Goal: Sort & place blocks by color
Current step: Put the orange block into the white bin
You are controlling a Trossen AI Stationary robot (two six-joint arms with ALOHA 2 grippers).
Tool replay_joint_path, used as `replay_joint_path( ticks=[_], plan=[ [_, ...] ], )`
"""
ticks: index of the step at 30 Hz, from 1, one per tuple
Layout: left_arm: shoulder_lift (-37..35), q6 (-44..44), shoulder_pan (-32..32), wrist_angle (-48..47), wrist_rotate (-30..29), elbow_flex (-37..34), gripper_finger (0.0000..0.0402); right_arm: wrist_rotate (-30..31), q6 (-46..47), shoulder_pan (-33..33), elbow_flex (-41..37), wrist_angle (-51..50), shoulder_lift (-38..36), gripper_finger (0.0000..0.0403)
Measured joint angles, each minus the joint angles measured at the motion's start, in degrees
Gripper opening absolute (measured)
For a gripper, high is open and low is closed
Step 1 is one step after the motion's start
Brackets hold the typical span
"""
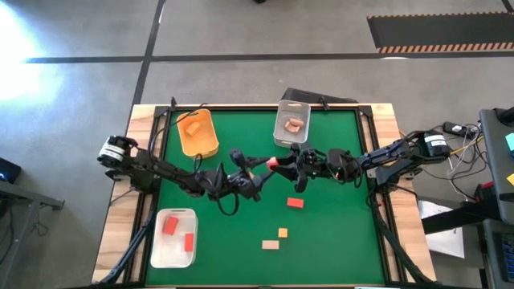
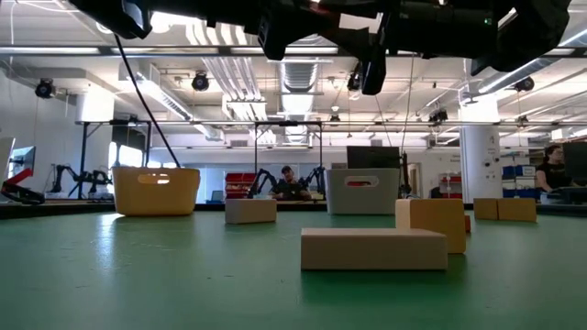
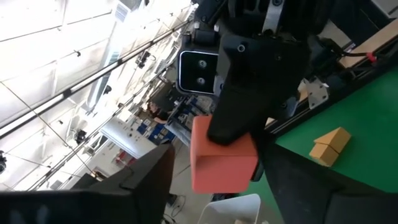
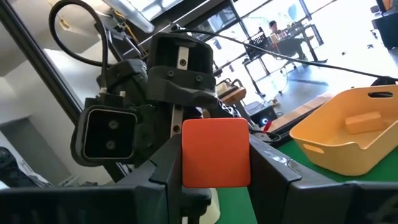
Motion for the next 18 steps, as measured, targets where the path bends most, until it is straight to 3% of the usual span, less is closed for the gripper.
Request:
replay_joint_path(
  ticks=[12,18],
  plan=[
    [0.01,0.13,0.33,-0.15,0.2,0.04,0.0116,-1.21,2.11,0.0,0.0,0.52,-0.02,0.0126],
    [0.05,-3.3,0.16,-0.75,-0.68,0.04,0.0116,-1.3,1.79,-0.26,-0.02,-1.7,-0.2,0.0168]
  ],
)
